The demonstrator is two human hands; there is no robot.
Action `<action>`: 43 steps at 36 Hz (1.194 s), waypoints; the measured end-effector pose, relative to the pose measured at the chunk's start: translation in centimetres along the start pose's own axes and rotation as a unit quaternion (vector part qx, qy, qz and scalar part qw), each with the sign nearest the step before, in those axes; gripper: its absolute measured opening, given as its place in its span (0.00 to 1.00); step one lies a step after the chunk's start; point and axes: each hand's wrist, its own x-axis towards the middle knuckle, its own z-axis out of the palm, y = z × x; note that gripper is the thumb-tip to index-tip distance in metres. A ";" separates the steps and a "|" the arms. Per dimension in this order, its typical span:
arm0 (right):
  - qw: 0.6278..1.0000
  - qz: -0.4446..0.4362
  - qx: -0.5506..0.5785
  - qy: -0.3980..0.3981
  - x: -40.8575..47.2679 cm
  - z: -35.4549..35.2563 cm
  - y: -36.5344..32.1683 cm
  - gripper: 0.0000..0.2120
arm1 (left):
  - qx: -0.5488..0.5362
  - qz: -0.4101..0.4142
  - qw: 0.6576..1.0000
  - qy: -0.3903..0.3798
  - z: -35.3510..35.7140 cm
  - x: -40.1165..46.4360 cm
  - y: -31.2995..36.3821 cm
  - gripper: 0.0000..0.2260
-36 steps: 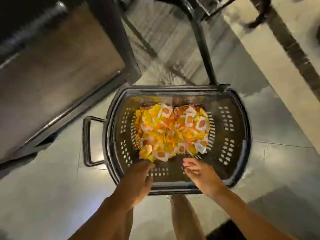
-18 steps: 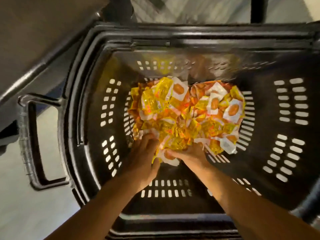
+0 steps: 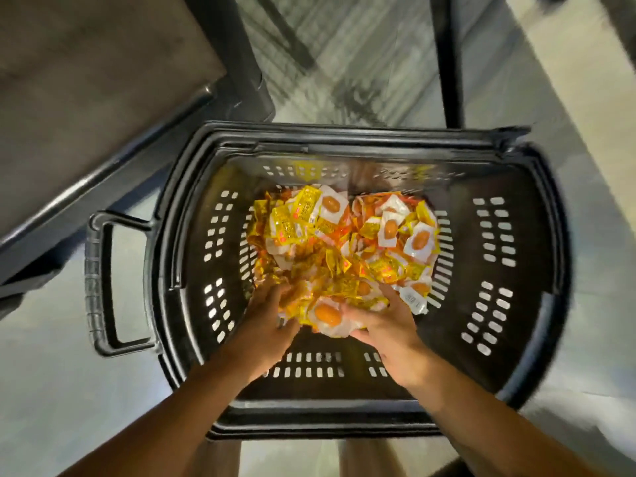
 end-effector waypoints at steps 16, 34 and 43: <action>0.984 0.011 0.070 -0.161 -10.4 -3.6 -3.5 0.27 | -0.651 -0.181 0.689 -0.263 -0.8 -1.3 8.9 0.34; 0.992 0.011 -0.119 0.028 -0.3 -5.8 -0.9 0.32 | -0.349 -0.151 0.922 -0.071 -5.3 1.8 6.3 0.29; 0.903 -0.148 -0.309 0.260 9.6 -7.6 -5.4 0.38 | -0.314 -0.118 0.942 -0.021 -2.6 5.8 2.5 0.30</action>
